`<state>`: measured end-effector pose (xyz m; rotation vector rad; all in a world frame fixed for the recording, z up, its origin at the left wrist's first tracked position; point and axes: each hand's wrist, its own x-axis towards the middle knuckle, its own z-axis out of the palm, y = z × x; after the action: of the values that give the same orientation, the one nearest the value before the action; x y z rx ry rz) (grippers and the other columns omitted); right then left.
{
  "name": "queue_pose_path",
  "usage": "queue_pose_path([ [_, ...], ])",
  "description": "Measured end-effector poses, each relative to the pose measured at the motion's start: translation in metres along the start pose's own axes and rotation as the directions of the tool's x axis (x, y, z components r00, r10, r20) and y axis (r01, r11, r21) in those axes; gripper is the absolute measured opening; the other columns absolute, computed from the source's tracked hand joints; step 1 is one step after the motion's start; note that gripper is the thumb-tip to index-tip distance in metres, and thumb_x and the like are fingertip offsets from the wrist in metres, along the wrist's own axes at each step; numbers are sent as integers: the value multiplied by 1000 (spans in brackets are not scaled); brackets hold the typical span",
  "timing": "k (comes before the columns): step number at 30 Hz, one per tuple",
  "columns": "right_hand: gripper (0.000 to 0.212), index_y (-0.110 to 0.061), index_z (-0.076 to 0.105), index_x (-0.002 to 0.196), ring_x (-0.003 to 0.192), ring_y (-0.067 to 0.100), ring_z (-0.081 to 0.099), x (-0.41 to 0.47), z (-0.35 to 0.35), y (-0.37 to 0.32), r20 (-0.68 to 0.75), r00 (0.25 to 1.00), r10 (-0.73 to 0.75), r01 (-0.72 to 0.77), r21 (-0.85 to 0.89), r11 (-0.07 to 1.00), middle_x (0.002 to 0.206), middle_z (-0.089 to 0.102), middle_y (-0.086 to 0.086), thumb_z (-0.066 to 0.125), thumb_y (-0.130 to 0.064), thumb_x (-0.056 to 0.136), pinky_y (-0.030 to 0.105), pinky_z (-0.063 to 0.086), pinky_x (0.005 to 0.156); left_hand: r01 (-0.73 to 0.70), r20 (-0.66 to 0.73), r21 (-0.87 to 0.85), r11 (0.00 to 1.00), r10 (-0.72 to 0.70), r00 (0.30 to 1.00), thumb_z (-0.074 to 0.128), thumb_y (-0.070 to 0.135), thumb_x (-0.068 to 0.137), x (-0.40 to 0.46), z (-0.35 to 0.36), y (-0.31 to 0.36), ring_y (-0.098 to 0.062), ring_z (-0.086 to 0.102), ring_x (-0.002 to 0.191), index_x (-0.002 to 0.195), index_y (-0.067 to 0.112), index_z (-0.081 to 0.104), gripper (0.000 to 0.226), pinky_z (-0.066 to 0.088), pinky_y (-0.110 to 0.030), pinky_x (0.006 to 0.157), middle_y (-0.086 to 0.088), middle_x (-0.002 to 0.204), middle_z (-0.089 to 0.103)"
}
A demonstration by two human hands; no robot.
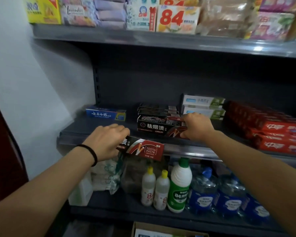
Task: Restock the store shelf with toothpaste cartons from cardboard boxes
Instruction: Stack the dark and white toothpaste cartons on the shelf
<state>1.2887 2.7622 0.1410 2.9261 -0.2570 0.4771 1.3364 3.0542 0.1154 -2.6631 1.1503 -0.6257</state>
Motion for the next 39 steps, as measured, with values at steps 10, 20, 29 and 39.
queue_pose_path([
  [10,42,-17,63,114,101,27,61,82,56,-21,34,998,-53,52,33,998,115,58,6,75,-31,75,37,53,79,25,-65,-73,997,-30,997,64,37,83,47,32,-42,-12,51,108,118,27,48,40,45,-29,73,9,116,55],
  [20,47,-13,53,122,111,28,55,105,70,-15,22,986,-166,167,-99,981,124,52,7,69,-29,81,36,48,81,37,-33,-18,999,-38,999,64,27,78,63,45,-44,-16,51,110,119,24,48,44,50,-36,76,6,117,56],
  [29,18,-18,68,93,91,17,60,94,25,-20,119,910,-397,327,382,864,94,64,-3,53,-27,98,32,46,82,54,-57,-13,998,-55,997,65,27,80,67,16,-31,-16,52,107,117,23,48,41,48,-33,73,6,115,56],
  [39,34,-16,66,115,98,10,64,42,-31,0,336,828,-449,177,603,778,106,68,-5,68,-36,87,35,55,89,-9,-48,84,996,13,999,62,17,79,68,-22,20,-17,48,108,117,19,46,42,35,-29,64,4,117,52],
])
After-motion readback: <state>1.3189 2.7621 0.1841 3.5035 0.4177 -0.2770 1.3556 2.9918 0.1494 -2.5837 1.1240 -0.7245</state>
